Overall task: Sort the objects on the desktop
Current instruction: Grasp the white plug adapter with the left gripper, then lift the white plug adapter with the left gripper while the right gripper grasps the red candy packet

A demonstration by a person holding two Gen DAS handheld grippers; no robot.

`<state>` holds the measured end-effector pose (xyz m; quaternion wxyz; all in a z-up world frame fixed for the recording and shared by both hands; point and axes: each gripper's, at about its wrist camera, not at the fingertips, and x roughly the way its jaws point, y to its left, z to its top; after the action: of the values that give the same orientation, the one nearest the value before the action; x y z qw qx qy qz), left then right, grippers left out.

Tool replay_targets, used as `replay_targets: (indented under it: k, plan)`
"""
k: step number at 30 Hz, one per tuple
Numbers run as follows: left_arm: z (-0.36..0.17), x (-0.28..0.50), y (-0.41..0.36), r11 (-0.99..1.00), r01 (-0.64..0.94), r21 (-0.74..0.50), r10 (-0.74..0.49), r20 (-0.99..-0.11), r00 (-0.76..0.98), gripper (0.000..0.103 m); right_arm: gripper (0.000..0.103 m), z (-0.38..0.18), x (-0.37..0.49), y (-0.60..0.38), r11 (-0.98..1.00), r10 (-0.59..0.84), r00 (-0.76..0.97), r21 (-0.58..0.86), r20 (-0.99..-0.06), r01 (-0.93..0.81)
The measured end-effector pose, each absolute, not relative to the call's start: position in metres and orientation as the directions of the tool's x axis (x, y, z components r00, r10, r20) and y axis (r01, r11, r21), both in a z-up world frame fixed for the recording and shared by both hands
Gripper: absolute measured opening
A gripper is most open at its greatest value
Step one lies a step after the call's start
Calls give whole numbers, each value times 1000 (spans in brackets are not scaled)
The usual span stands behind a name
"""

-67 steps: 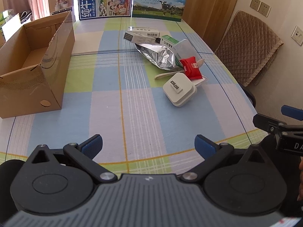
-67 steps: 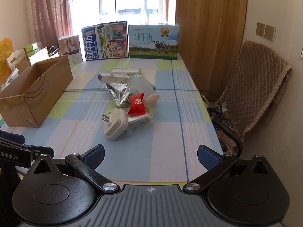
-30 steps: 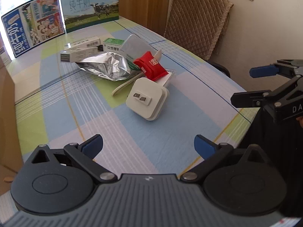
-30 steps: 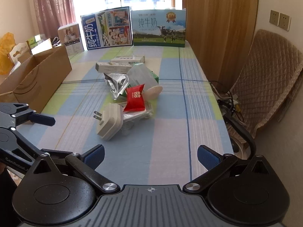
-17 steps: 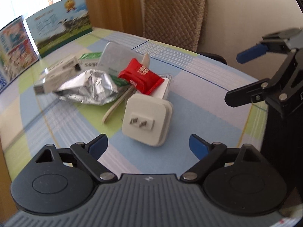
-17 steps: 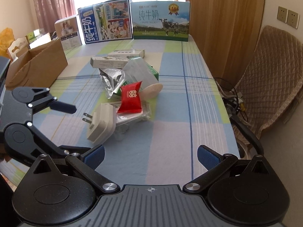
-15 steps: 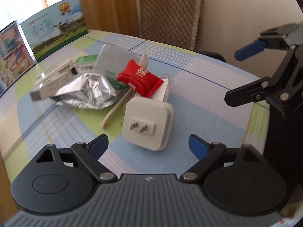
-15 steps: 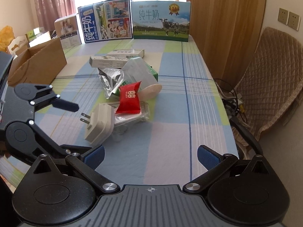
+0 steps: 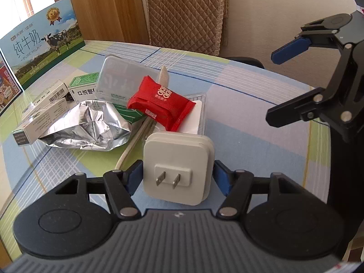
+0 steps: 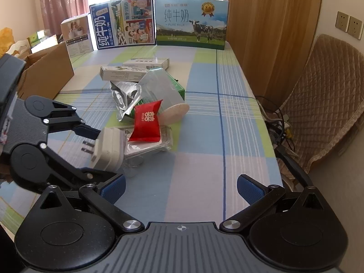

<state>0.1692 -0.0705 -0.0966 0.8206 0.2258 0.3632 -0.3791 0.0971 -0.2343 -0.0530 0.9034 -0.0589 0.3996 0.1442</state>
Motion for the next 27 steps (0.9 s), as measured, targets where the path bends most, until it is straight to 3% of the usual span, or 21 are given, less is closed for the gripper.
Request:
replay_targets:
  k: [5, 12, 27]
  plan:
    - [-90, 154, -56, 684, 726, 76, -432, -760, 486, 62, 101, -52, 102, -227, 945, 246, 642, 34, -726, -324]
    - [-88, 144, -27, 806, 583, 104, -299, -778, 552, 61, 101, -54, 122, -201, 929, 292, 660, 42, -692, -367]
    - [-96, 141, -18, 846, 528, 76, -305, -742, 596, 71, 101, -65, 145, -183, 926, 288, 667, 21, -687, -378]
